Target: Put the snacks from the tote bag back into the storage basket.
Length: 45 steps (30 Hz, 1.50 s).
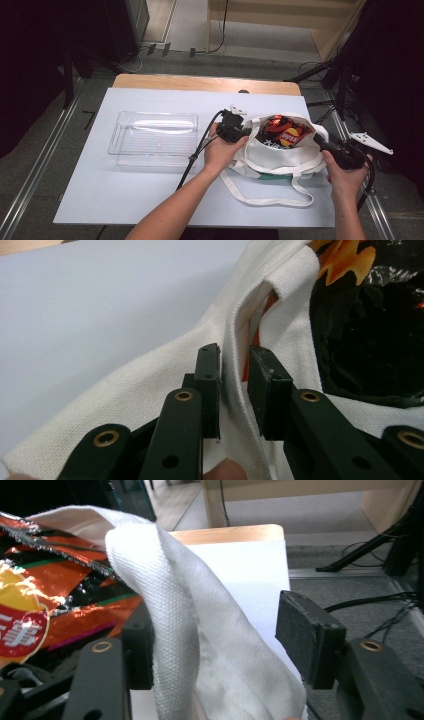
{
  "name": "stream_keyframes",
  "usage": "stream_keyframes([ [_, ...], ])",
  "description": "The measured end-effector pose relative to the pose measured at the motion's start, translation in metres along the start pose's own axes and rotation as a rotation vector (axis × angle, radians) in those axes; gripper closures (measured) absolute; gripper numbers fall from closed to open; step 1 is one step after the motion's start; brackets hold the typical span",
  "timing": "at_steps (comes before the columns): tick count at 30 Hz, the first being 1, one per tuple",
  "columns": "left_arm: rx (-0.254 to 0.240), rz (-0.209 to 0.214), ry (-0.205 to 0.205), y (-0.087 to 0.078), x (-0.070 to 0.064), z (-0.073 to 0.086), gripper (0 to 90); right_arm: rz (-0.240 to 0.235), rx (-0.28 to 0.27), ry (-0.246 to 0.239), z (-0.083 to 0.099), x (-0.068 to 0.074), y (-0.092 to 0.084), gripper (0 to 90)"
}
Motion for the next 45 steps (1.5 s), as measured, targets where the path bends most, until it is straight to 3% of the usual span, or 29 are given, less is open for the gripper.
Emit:
stream_keyframes([
  [7, -0.013, 0.005, -0.016, -0.004, 0.002, 0.0, 76.1, -0.02, -0.005, -0.033, 0.002, 0.001, -0.008, 39.5],
  [10, -0.009, -0.004, -0.007, -0.003, 0.002, 0.002, 75.6, -0.067, -0.059, -0.047, 0.003, 0.008, -0.02, 32.1],
  [13, -0.011, -0.006, 0.003, -0.004, 0.001, 0.002, 75.4, -0.083, -0.059, -0.072, 0.004, 0.014, -0.022, 31.0],
  [14, -0.008, -0.011, 0.005, -0.004, 0.001, 0.002, 75.6, 0.024, -0.006, -0.131, 0.009, 0.017, -0.013, 35.6],
  [15, -0.009, -0.01, 0.003, -0.005, 0.001, 0.002, 75.9, 0.073, 0.007, -0.139, 0.011, 0.017, -0.009, 43.9],
  [16, -0.006, -0.012, 0.005, -0.005, 0.001, 0.002, 76.3, 0.124, 0.009, -0.137, 0.012, 0.016, -0.007, 59.1],
  [17, -0.007, -0.012, 0.004, -0.006, 0.001, 0.002, 76.7, 0.132, -0.003, -0.123, 0.013, 0.013, -0.007, 71.7],
  [18, -0.004, -0.009, 0.007, -0.006, 0.002, 0.003, 77.2, 0.095, -0.02, -0.09, 0.011, 0.01, -0.009, 80.2],
  [20, -0.005, -0.014, 0.009, -0.006, 0.002, 0.003, 77.5, 0.072, -0.031, -0.066, 0.009, 0.008, -0.011, 84.4],
  [21, 0.007, -0.036, 0.043, -0.005, 0.0, 0.004, 78.2, 0.087, -0.063, -0.083, 0.002, 0.012, -0.013, 87.9],
  [23, 0.021, -0.055, 0.084, -0.003, -0.003, 0.005, 79.4, 0.107, -0.086, -0.09, -0.004, 0.017, -0.013, 88.2],
  [26, 0.03, -0.058, 0.078, -0.001, -0.002, 0.006, 81.7, 0.123, -0.078, -0.057, -0.015, 0.018, -0.006, 88.1],
  [30, 0.062, -0.062, 0.069, 0.004, -0.001, 0.009, 84.5, 0.144, 0.03, 0.01, -0.011, 0.01, 0.016, 87.6],
  [32, 0.079, -0.092, 0.083, 0.007, -0.002, 0.011, 85.1, 0.136, 0.09, 0.037, -0.006, 0.005, 0.027, 87.3],
  [33, 0.084, -0.096, 0.082, 0.009, -0.002, 0.012, 85.2, 0.124, 0.163, 0.045, -0.002, 0.003, 0.036, 86.4],
  [34, 0.084, -0.096, 0.082, 0.009, -0.002, 0.012, 85.2, 0.124, 0.163, 0.045, -0.002, 0.003, 0.036, 86.4],
  [35, 0.102, -0.088, 0.068, 0.013, -0.001, 0.013, 85.3, 0.128, 0.23, 0.042, 0.003, 0.0, 0.049, 85.5],
  [36, 0.105, -0.082, 0.058, 0.014, 0.0, 0.014, 85.1, 0.132, 0.246, 0.041, 0.005, -0.002, 0.053, 84.1],
  [38, 0.105, -0.079, 0.05, 0.014, 0.0, 0.014, 84.4, 0.096, 0.298, 0.084, 0.005, -0.007, 0.059, 74.8],
  [39, 0.105, -0.077, 0.054, 0.013, 0.0, 0.013, 83.6, 0.071, 0.295, 0.093, 0.003, -0.008, 0.059, 65.8],
  [41, 0.097, -0.059, 0.049, 0.011, 0.002, 0.013, 78.8, 0.051, 0.221, 0.073, -0.001, -0.006, 0.051, 48.6],
  [45, 0.052, -0.029, 0.021, 0.0, 0.004, 0.009, 60.7, 0.031, 0.049, 0.084, -0.006, 0.006, 0.011, 28.9],
])
Point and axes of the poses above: each handheld gripper's, and its own axes: y roughly forward along the jaws, z roughly out of its underside, x roughly to its left, the point moved 1 cm from there along y, roughly forward along the jaws, and after that the axes turned 10 degrees about y, right-handed, at the moved point
